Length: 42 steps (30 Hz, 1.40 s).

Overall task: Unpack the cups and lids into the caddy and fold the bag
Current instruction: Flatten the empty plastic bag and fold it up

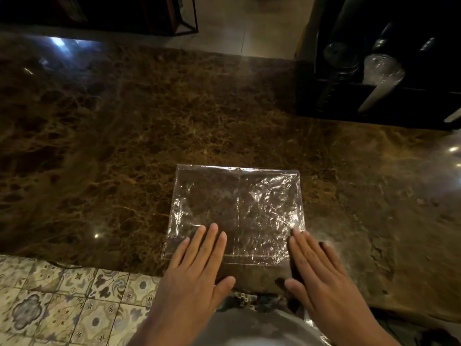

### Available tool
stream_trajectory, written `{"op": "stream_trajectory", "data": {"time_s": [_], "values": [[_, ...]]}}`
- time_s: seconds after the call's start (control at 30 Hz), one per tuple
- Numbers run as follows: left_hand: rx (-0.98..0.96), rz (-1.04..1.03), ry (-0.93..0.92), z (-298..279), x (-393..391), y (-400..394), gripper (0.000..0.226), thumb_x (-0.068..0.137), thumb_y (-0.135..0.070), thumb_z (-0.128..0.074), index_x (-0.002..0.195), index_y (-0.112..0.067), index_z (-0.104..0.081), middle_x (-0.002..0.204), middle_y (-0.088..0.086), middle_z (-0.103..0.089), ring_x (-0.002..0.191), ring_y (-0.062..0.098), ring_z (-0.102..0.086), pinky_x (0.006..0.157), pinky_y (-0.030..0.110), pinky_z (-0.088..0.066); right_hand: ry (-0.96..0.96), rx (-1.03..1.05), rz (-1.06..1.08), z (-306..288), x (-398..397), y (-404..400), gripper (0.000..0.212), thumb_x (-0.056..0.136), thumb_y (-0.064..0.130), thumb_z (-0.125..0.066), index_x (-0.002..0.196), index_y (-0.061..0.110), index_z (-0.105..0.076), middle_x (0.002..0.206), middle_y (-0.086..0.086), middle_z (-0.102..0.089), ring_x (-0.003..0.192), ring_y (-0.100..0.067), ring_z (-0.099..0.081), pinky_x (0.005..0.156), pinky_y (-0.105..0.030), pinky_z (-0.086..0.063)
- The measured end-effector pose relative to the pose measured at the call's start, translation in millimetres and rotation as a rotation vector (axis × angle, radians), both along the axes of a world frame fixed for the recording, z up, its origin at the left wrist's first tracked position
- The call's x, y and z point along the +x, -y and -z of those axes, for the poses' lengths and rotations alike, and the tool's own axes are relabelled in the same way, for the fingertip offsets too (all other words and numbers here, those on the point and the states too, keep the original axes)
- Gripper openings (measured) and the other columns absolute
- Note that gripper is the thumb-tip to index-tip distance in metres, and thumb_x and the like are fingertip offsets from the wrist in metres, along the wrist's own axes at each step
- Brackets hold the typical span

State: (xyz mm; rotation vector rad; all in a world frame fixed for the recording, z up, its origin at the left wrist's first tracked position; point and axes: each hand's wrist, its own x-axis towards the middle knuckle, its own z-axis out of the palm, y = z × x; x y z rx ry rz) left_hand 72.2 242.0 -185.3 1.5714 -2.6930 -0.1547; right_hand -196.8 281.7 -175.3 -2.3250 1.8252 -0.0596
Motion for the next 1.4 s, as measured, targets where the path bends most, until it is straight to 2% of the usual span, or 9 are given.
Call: {"op": "stream_trajectory", "data": {"time_s": [0.13, 0.23, 0.37, 0.47, 0.57, 0.8, 1.0, 1.2, 1.4], "values": [[-0.027, -0.072, -0.206, -12.3, -18.8, 26.4, 0.049, 0.104, -0.036, -0.03, 0.138, -0.013, -0.056, 0.151, 0.007, -0.047, 0.143, 0.022, -0.038, 0.111, 0.038, -0.033, 0.233, 0.05, 0.218, -6.8, -2.0, 19.2, 0.07, 0.099, 0.061, -0.009, 0.155, 0.021, -0.02, 0.166, 0.004, -0.011, 0.154, -0.007, 0.005, 0.123, -0.026, 0.005], [-0.066, 0.001, -0.172, -12.9, -32.0, 67.5, 0.05, 0.103, -0.03, -0.035, 0.149, -0.012, -0.041, 0.159, 0.008, -0.036, 0.15, 0.022, -0.024, 0.119, 0.04, -0.024, 0.263, -0.058, 0.228, -11.4, 34.5, 49.0, 0.06, 0.103, 0.045, -0.017, 0.157, 0.018, -0.014, 0.167, -0.001, -0.003, 0.153, -0.008, 0.011, 0.125, -0.031, 0.004], [-0.033, 0.048, 0.002, 2.0, -40.6, 91.8, 0.058, 0.103, -0.034, -0.022, 0.156, -0.012, -0.023, 0.165, 0.01, -0.019, 0.153, 0.024, -0.01, 0.122, 0.047, -0.021, 0.163, -0.022, 0.081, 6.6, 83.9, 76.6, 0.061, 0.104, 0.046, -0.004, 0.157, 0.017, 0.005, 0.165, -0.001, 0.016, 0.151, -0.015, 0.022, 0.125, -0.039, 0.003], [-0.051, -0.01, 0.018, 8.3, -38.0, 97.1, 0.058, 0.104, -0.04, -0.022, 0.156, -0.013, -0.025, 0.164, 0.009, -0.022, 0.153, 0.025, -0.014, 0.122, 0.045, -0.019, 0.087, -0.016, 0.077, 15.9, 74.4, 87.8, 0.068, 0.103, 0.053, 0.001, 0.158, 0.013, -0.008, 0.166, -0.005, 0.0, 0.154, -0.022, 0.007, 0.126, -0.044, -0.006], [-0.057, -0.076, 0.0, 11.4, -32.9, 99.3, 0.061, 0.104, -0.046, -0.021, 0.156, -0.014, -0.025, 0.164, 0.007, -0.021, 0.152, 0.024, -0.016, 0.122, 0.045, -0.018, 0.019, -0.049, 0.069, 19.3, 48.7, 93.6, 0.066, 0.106, 0.053, -0.011, 0.156, 0.012, -0.022, 0.165, -0.007, -0.019, 0.154, -0.023, -0.012, 0.122, -0.046, -0.014], [-0.011, -0.186, -0.029, 9.7, -49.6, 114.6, 0.067, 0.102, -0.051, -0.012, 0.158, -0.015, -0.016, 0.166, 0.008, -0.011, 0.154, 0.025, -0.006, 0.124, 0.045, -0.011, -0.035, -0.033, 0.127, 15.9, 19.0, 120.9, 0.068, 0.103, 0.054, -0.005, 0.159, 0.016, -0.009, 0.167, -0.002, -0.004, 0.154, -0.018, 0.002, 0.125, -0.044, 0.001], [-0.078, -0.261, -0.117, -3.9, -75.1, 138.3, 0.051, 0.099, -0.031, -0.037, 0.144, -0.009, -0.046, 0.153, 0.015, -0.045, 0.145, 0.03, -0.035, 0.115, 0.049, -0.034, 0.028, -0.133, 0.123, 0.1, 36.1, 163.7, 0.057, 0.105, 0.037, -0.022, 0.155, 0.01, -0.027, 0.165, -0.011, -0.022, 0.153, -0.024, -0.011, 0.123, -0.044, -0.006], [-0.058, -0.299, -0.002, 6.6, -53.3, 146.1, 0.063, 0.102, -0.049, -0.015, 0.156, -0.019, -0.026, 0.163, 0.005, -0.027, 0.151, 0.028, -0.02, 0.121, 0.05, -0.019, -0.022, -0.068, 0.048, 17.6, 35.9, 175.5, 0.063, 0.104, 0.052, -0.007, 0.158, 0.021, -0.017, 0.167, -0.002, -0.016, 0.155, -0.021, -0.004, 0.125, -0.045, -0.005], [-0.066, -0.35, -0.027, 11.8, -14.1, 140.2, 0.064, 0.102, -0.051, -0.009, 0.158, -0.021, -0.022, 0.165, 0.003, -0.022, 0.152, 0.026, -0.018, 0.121, 0.05, -0.019, -0.025, -0.03, 0.114, 18.5, 4.1, 178.8, 0.064, 0.103, 0.053, -0.006, 0.159, 0.022, -0.011, 0.168, 0.002, -0.008, 0.155, -0.017, 0.001, 0.125, -0.045, 0.0]]}}
